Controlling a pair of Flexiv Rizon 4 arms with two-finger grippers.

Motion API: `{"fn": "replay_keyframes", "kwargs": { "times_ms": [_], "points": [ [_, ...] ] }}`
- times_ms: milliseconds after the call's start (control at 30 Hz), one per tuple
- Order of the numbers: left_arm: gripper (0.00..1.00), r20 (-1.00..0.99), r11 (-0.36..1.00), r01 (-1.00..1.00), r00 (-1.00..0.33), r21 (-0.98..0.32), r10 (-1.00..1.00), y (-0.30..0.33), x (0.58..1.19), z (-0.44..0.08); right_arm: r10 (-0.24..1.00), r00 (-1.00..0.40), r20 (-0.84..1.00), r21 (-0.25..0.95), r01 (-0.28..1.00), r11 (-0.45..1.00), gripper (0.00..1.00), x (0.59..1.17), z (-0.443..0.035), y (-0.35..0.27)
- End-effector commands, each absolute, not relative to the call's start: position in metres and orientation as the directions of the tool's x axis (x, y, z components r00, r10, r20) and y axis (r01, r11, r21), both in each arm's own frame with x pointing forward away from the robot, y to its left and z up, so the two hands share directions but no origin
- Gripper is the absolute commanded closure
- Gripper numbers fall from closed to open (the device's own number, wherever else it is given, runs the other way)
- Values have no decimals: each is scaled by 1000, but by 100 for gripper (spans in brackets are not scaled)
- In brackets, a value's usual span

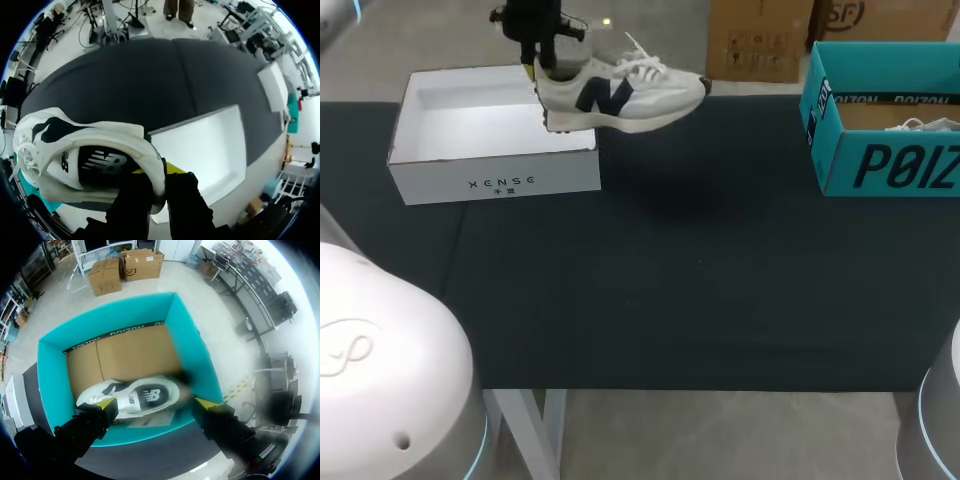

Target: Take the shoe out of the shoebox, open the shoe tongue, remove and reinsert the insole, then place the shoe into the shoebox

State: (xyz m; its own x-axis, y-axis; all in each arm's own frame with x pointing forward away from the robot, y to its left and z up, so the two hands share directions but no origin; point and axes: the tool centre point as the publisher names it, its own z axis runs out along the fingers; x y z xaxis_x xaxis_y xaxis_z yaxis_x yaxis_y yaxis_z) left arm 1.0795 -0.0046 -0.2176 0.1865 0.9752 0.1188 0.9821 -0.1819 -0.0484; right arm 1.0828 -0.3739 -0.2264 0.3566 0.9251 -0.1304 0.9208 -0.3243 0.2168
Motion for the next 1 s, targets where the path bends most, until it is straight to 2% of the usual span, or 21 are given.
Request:
{"fn": "replay_keyframes", "kwargs": {
  "times_ms": [33, 233, 900, 1000],
  "points": [
    [100, 159, -217, 961, 190, 173, 969, -21, 1008, -226, 925, 357, -130, 216, 921, -325, 0, 1083, -226, -374],
    [100, 115, -275, 937, 256, 215, 960, -41, 978, -228, 925, 357, -130, 216, 921, -325, 0, 1083, -226, -374],
    [100, 115, -275, 937, 256, 215, 960, -41, 978, -228, 925, 357, -130, 216, 921, -325, 0, 1083, -226, -374],
    [100, 123, -273, 935, 251, 226, 960, -57, 968, -236, 925, 357, -130, 216, 921, -325, 0, 1083, -226, -374]
  ]
}}
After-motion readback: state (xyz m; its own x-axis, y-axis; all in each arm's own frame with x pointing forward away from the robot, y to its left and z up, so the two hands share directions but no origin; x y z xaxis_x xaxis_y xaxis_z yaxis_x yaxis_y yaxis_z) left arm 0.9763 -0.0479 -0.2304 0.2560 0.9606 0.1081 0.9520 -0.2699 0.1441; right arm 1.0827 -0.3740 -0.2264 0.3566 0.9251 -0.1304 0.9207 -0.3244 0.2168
